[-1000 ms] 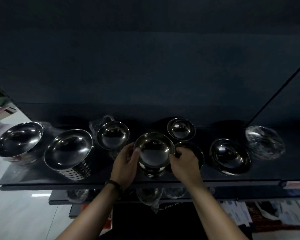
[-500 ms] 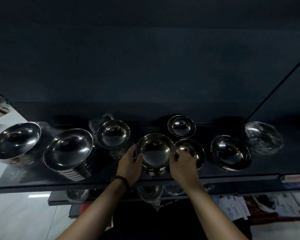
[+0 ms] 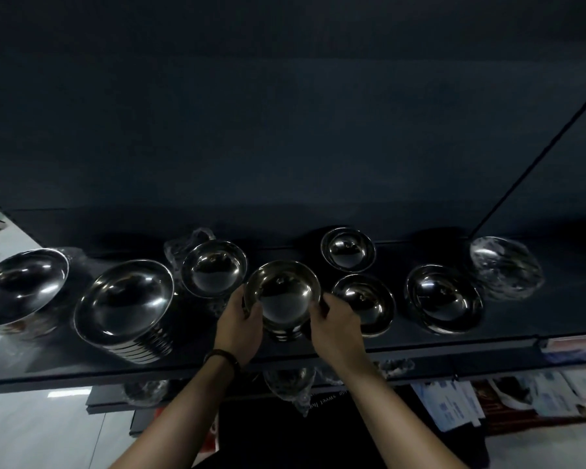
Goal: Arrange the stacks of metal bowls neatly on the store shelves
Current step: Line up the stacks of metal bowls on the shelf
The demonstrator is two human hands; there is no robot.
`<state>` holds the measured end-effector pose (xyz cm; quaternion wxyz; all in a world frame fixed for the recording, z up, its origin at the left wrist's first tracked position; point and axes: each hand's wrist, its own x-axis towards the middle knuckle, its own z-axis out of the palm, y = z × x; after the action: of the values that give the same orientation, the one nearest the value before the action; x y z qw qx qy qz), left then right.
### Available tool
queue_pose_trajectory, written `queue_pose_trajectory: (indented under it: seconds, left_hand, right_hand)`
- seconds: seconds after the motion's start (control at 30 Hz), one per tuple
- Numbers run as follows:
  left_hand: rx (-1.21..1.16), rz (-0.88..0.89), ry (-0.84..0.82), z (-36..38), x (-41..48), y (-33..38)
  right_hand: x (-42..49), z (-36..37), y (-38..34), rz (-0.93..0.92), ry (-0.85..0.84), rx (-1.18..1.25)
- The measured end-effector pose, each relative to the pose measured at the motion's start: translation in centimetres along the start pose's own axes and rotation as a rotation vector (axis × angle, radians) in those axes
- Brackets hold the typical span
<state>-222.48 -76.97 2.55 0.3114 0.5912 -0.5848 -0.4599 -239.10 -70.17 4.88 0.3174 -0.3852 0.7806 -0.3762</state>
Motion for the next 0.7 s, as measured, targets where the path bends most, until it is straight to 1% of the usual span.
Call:
queue_pose_trajectory:
  seconds: [0.13, 0.23, 0.33, 0.4, 0.47, 0.53, 0.57, 0.63, 0.7]
  left_hand:
    - [-0.025, 0.019, -0.023, -0.5, -0.2, 0.1]
    - [0.026, 0.145, -0.004, -0.6, -0.8, 0.9]
    - [0.255, 0.271, 0.106, 0.0, -1.5, 2.0]
    - [0.414, 0.331, 0.159, 0.9, -2.1, 2.8]
    - [0.486, 0.425, 0.162, 2.1, -2.8, 3.7]
    - [0.476, 0.566, 0.099, 3.4, -3.6, 4.2]
    - [0.436, 0.617, 0.029, 4.2, -4.0, 4.3]
    - [0.345, 0.625, -0.135, 5.7, -5.1, 4.2]
    - [0.302, 0.563, -0.258, 7.0, -5.9, 3.9]
  right_hand:
    - [-0.1, -0.7, 0.1, -0.004, -0.037, 0.057]
    - [-0.8, -2.0, 0.8, -0.014, 0.034, 0.134]
    - [-1.0, -3.8, 2.5, 0.033, 0.13, 0.194]
    - [-1.0, -5.2, 3.9, 0.043, 0.222, 0.137]
    - [-1.2, -6.4, 5.0, 0.084, 0.318, 0.115]
    - [-1.2, -7.1, 6.0, 0.187, 0.367, 0.142]
    - [-1.0, -7.3, 6.7, 0.246, 0.361, 0.165]
    - [-0.3, -7.2, 8.0, 0.338, 0.298, 0.189]
    - [0.4, -7.0, 9.0, 0.389, 0.222, 0.162]
